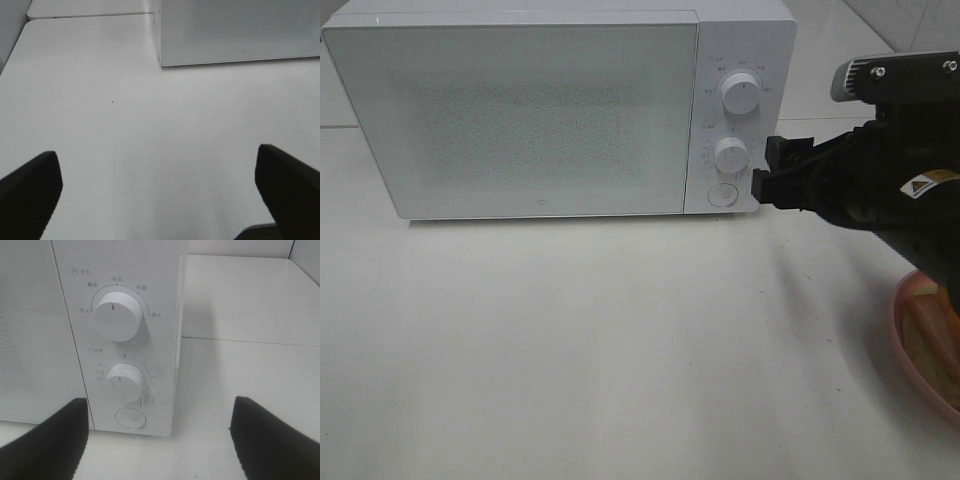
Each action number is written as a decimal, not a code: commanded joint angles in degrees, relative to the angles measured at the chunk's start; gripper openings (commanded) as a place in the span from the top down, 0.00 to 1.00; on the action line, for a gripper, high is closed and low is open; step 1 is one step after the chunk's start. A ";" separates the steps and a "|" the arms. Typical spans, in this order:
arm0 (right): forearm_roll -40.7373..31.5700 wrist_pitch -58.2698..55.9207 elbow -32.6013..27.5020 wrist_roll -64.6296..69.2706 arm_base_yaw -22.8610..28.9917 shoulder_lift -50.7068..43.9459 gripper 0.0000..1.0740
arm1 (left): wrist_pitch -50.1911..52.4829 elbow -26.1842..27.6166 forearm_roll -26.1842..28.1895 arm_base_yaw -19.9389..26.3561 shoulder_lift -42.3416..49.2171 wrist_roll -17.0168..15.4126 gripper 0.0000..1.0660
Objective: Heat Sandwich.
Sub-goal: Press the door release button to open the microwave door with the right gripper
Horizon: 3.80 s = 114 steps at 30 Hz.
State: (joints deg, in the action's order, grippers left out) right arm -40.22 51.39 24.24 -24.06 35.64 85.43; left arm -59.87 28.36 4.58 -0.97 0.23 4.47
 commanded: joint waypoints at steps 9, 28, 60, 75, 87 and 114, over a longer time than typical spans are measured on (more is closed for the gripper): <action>-9.00 9.05 -0.11 0.06 7.85 7.39 0.29 | 0.40 -0.17 0.57 0.00 1.26 -0.29 0.08; -12.95 9.28 -0.11 4.47 12.61 9.45 0.29 | 0.40 -0.17 0.57 0.00 1.26 -0.29 0.08; -12.95 -2.86 -0.11 87.66 12.55 9.45 0.99 | 0.40 -0.17 0.57 0.00 1.26 -0.29 0.08; -12.89 -2.86 2.29 88.69 12.38 12.03 1.00 | 0.40 -0.17 0.57 0.00 1.26 -0.29 0.08; -5.33 -2.98 9.40 91.85 6.99 17.48 1.00 | 0.40 -0.17 0.57 0.00 1.26 -0.23 0.08; -4.01 -7.56 23.32 93.33 -0.46 30.08 1.00 | 0.40 -0.17 0.57 0.00 1.26 -0.17 0.08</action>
State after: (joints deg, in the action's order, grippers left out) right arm -44.75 43.60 46.70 69.04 35.87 115.11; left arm -59.93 28.36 4.64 -0.97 0.23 4.47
